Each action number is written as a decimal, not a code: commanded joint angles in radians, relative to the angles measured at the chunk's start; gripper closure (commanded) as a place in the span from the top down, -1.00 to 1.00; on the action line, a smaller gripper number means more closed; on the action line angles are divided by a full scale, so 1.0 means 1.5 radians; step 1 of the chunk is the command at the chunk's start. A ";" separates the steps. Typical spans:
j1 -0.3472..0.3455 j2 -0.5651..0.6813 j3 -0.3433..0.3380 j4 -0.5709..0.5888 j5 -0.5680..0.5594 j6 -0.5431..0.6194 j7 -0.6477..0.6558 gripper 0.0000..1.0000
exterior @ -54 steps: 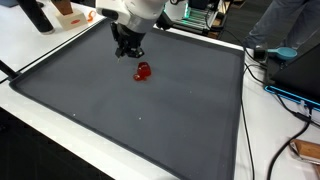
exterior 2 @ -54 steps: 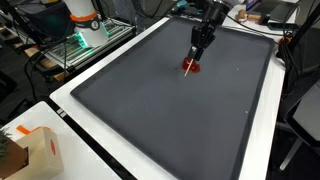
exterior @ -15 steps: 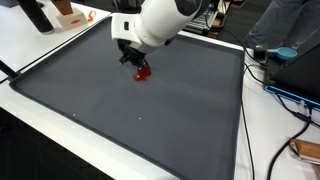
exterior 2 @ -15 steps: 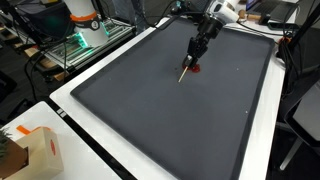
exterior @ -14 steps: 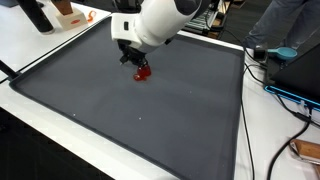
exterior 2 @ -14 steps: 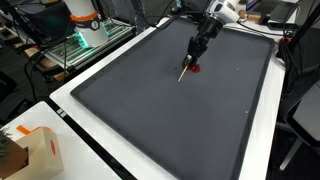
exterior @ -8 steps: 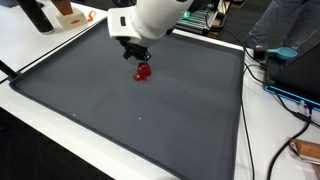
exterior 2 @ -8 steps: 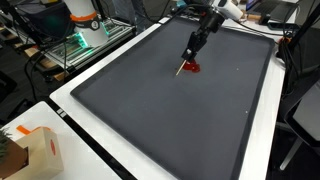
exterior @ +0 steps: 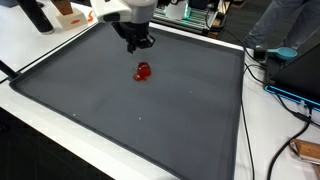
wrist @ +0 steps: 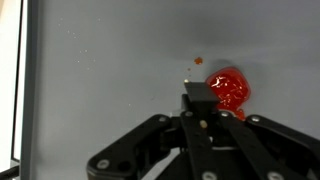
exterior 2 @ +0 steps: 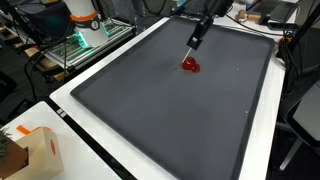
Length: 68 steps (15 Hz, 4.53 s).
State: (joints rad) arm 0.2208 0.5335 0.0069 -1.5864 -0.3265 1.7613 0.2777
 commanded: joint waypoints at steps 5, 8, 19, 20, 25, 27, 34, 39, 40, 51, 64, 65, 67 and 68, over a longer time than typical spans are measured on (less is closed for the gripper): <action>-0.094 -0.064 0.051 -0.009 0.197 0.003 -0.227 -0.94; -0.128 -0.059 0.063 -0.013 0.283 0.018 -0.316 -0.94; -0.203 -0.009 0.096 -0.046 0.515 0.075 -0.534 -0.94; -0.206 -0.005 0.095 -0.045 0.522 0.064 -0.532 -0.94; -0.207 -0.007 0.092 -0.072 0.562 0.128 -0.516 -0.94; -0.206 -0.008 0.092 -0.080 0.568 0.154 -0.512 -0.94; -0.204 -0.009 0.092 -0.097 0.562 0.188 -0.479 -0.94; -0.203 -0.009 0.090 -0.101 0.560 0.181 -0.447 -0.94; -0.205 -0.008 0.091 -0.101 0.564 0.179 -0.444 -0.94; -0.204 -0.006 0.092 -0.130 0.643 0.201 -0.437 -0.94; -0.186 0.003 0.106 -0.153 0.665 0.262 -0.425 -0.94; -0.186 0.004 0.107 -0.153 0.666 0.265 -0.425 -0.94; -0.186 0.006 0.107 -0.153 0.668 0.272 -0.423 -0.94; -0.185 0.005 0.106 -0.155 0.668 0.278 -0.420 -0.94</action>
State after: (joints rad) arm -0.0601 0.5459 0.1644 -1.7932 0.6472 2.1375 -0.3655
